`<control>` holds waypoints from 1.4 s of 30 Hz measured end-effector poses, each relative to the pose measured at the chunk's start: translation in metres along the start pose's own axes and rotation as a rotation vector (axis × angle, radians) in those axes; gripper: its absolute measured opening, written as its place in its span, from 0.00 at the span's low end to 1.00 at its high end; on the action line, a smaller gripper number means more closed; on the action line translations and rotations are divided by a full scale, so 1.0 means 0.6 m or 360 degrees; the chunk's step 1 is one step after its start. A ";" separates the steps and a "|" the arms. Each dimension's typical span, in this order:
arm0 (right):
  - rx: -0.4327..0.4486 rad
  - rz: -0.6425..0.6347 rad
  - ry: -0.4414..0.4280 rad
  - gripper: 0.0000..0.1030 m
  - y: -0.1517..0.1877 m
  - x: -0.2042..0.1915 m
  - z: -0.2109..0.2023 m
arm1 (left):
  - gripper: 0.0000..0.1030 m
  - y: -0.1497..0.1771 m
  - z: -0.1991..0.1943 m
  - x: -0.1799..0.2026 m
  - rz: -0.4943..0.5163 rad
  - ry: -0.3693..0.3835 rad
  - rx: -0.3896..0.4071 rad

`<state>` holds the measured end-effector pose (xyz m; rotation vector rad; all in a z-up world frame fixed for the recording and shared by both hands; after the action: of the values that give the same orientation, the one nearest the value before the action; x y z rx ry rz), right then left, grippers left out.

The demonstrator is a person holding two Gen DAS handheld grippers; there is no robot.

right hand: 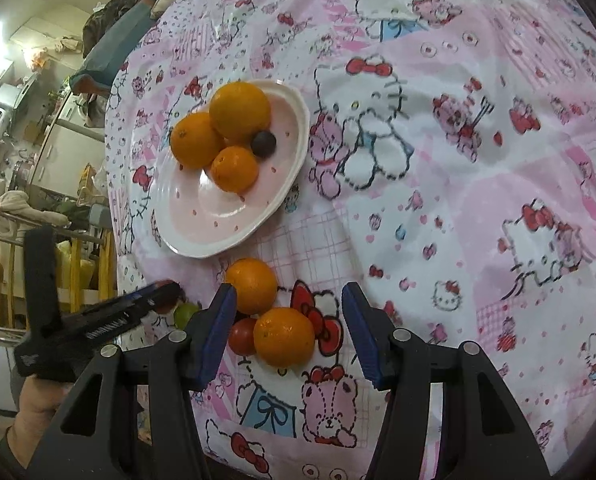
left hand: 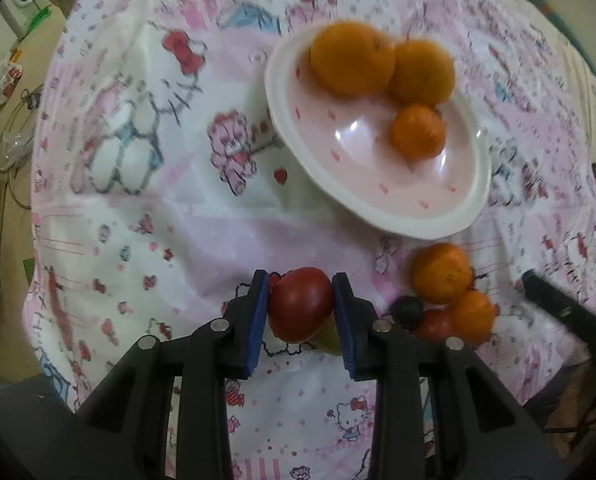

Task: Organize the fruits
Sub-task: 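Grasp the red tomato with the left tool while the right tool grasps a mandarin, then carry the tomato and mandarin onto the plate and open both tools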

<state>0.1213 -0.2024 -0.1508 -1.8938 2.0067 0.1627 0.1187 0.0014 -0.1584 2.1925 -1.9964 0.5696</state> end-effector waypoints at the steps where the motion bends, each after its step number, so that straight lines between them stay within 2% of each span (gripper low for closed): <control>1: -0.0031 -0.0009 -0.0008 0.57 0.005 -0.003 0.006 | 0.27 -0.002 -0.008 0.001 -0.0002 0.0010 0.0020; 9: -0.0210 -0.0056 0.0038 0.57 0.032 -0.015 0.058 | 0.27 -0.011 -0.049 0.000 -0.0020 0.0052 0.0117; 19: -0.0205 -0.0124 0.0090 0.54 0.034 -0.025 0.071 | 0.27 -0.007 -0.060 -0.019 -0.0038 0.0060 0.0133; 20: -0.0202 -0.0130 0.0098 0.53 0.034 -0.025 0.071 | 0.27 -0.007 -0.059 -0.019 -0.0039 0.0060 0.0132; 22: -0.0203 -0.0129 0.0076 0.43 0.034 -0.026 0.070 | 0.27 -0.008 -0.057 -0.019 -0.0039 0.0059 0.0133; 23: -0.0207 -0.0127 0.0067 0.43 0.034 -0.027 0.069 | 0.27 -0.008 -0.056 -0.018 -0.0037 0.0055 0.0135; 27: -0.0179 -0.0147 0.0081 0.43 0.033 -0.029 0.061 | 0.27 -0.010 -0.056 -0.021 -0.0036 0.0031 0.0149; 34: -0.0085 -0.0067 0.0041 0.43 0.014 -0.010 0.028 | 0.27 -0.015 -0.058 -0.026 -0.0057 0.0000 0.0184; 37: 0.0039 0.0015 0.0058 0.43 -0.006 0.010 -0.004 | 0.27 -0.022 -0.069 -0.023 -0.0055 0.0024 0.0226; 42: 0.0236 0.0106 -0.0019 0.43 -0.053 0.029 -0.065 | 0.27 -0.045 -0.090 -0.011 -0.0015 0.0078 0.0302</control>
<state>0.1445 -0.2345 -0.1157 -1.7323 2.0158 0.0413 0.1341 0.0289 -0.1066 2.2665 -1.9803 0.8350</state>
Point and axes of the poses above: each gripper's, at about its wrist camera, not at the fingertips, and z roughly the way its jaws point, x to its right, y to its underside, the point moved 6 cm from there along z, roughly the way its jaws point, and after that the axes turned 11 degrees about y, right-handed, at the moved point
